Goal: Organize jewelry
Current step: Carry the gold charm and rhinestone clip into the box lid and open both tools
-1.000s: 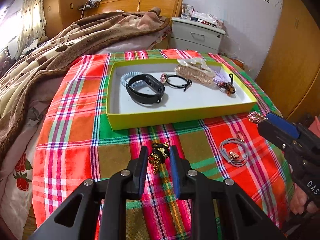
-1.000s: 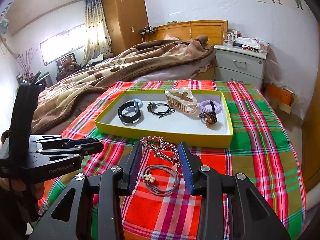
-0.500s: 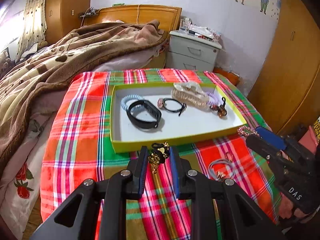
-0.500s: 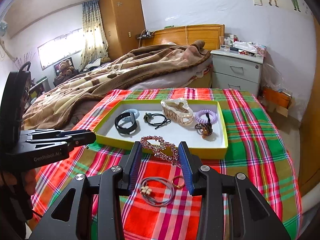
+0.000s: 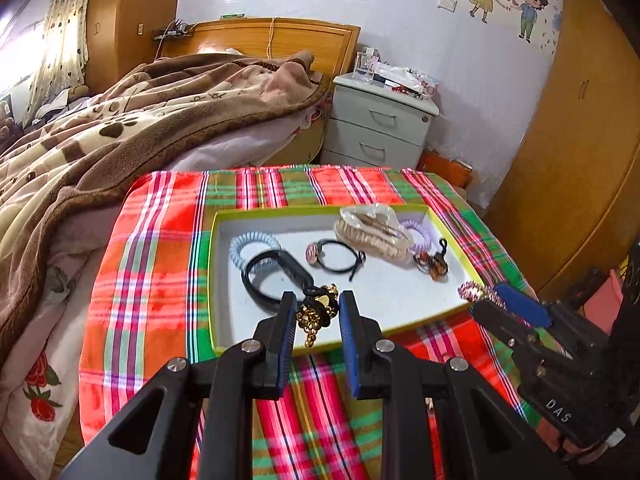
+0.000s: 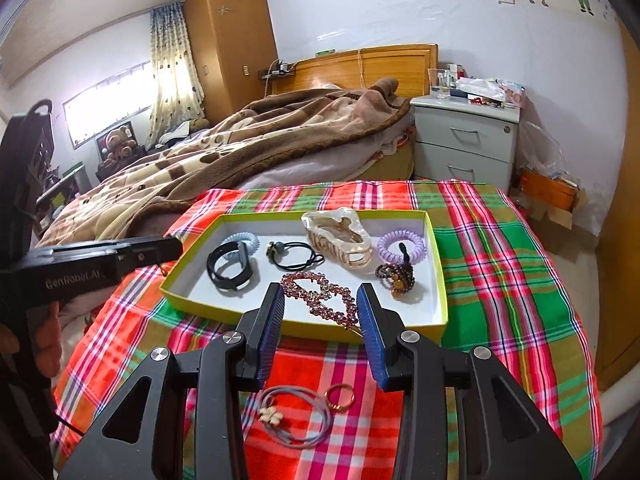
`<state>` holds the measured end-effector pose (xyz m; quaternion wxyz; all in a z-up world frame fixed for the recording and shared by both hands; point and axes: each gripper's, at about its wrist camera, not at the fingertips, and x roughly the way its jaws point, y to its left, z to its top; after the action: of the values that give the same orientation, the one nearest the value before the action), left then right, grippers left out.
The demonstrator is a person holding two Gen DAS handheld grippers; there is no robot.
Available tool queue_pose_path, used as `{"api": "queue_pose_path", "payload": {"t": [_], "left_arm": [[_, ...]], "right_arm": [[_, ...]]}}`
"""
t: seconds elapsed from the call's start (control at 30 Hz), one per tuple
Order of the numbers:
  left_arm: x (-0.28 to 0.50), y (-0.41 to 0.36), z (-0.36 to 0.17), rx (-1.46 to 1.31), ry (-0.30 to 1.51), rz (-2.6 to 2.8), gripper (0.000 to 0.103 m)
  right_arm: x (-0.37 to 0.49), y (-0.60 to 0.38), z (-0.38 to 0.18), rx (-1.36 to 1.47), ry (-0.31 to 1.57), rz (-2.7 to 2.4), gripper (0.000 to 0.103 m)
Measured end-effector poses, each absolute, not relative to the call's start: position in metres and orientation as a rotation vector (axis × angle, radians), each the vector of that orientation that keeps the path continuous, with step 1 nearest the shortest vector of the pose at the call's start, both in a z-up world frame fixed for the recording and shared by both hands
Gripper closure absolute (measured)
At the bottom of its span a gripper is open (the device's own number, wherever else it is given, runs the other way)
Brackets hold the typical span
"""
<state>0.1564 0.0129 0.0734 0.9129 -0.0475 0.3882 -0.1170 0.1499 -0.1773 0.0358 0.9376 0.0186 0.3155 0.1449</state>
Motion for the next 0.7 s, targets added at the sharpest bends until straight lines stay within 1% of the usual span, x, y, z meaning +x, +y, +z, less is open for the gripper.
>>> {"api": "queue_pose_path", "payload": {"t": [0.23, 0.7], "left_arm": [[0.184, 0.015, 0.074, -0.113, 0.803, -0.241, 0.08], [0.244, 0.014, 0.053, -0.141, 0.879, -0.236, 0.08]], "right_arm": [[0.168, -0.179, 0.03, 0.037, 0.669, 0.277, 0.064], [0.208, -0.17, 0.006, 0.014, 0.757, 0.26, 0.064]]}}
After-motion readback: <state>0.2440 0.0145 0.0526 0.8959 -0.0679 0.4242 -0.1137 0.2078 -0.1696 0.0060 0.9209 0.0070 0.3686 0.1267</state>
